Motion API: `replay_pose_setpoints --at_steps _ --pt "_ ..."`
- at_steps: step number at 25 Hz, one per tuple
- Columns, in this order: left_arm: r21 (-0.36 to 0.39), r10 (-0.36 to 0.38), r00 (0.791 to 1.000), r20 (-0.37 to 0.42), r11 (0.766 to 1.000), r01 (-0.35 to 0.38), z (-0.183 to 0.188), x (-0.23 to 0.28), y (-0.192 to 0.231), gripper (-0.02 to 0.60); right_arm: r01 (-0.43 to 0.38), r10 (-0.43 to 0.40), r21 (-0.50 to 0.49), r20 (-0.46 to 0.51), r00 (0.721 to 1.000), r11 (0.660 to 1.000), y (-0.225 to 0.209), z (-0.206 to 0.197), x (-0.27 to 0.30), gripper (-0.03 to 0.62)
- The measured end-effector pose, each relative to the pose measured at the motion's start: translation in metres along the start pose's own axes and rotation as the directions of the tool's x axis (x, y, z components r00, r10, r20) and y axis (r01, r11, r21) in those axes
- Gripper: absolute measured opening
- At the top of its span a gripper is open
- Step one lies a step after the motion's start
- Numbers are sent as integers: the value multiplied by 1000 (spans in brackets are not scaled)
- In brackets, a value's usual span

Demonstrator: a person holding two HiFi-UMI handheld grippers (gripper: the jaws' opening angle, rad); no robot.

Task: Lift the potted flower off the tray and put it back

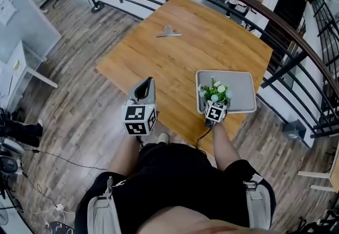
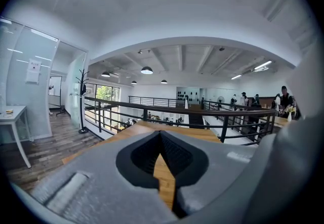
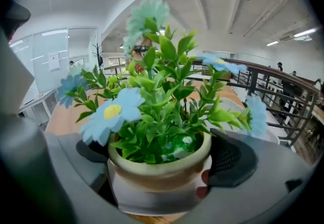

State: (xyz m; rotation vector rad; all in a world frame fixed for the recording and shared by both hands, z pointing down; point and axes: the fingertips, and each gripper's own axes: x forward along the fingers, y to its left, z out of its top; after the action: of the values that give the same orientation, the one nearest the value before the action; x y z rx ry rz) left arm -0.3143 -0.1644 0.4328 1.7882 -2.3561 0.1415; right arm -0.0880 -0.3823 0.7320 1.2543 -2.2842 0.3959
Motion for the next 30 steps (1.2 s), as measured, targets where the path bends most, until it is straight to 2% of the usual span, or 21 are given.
replay_pose_setpoints --at_steps 5,12,16,22,26,30 --pt "-8 -4 1000 6 1000 4 3 4 1 12 -22 22 -21 3 1000 1000 1 0 4 580" --pt "-6 -68 998 4 998 68 1 23 -23 12 -35 36 -6 15 999 999 4 1 9 580" --pt "8 -133 991 -4 991 133 2 34 -43 12 -2 2 11 33 999 1000 -1 4 -10 580" --pt "18 -240 971 -17 971 240 1 52 -79 12 3 -10 50 141 990 999 -16 18 -66 580" --pt "28 -335 942 -27 941 336 -2 66 -116 12 -5 -15 73 271 962 997 -31 49 -111 578" --pt "33 -420 907 -31 907 421 -5 74 -151 12 4 -45 97 430 902 995 -48 99 -160 574"
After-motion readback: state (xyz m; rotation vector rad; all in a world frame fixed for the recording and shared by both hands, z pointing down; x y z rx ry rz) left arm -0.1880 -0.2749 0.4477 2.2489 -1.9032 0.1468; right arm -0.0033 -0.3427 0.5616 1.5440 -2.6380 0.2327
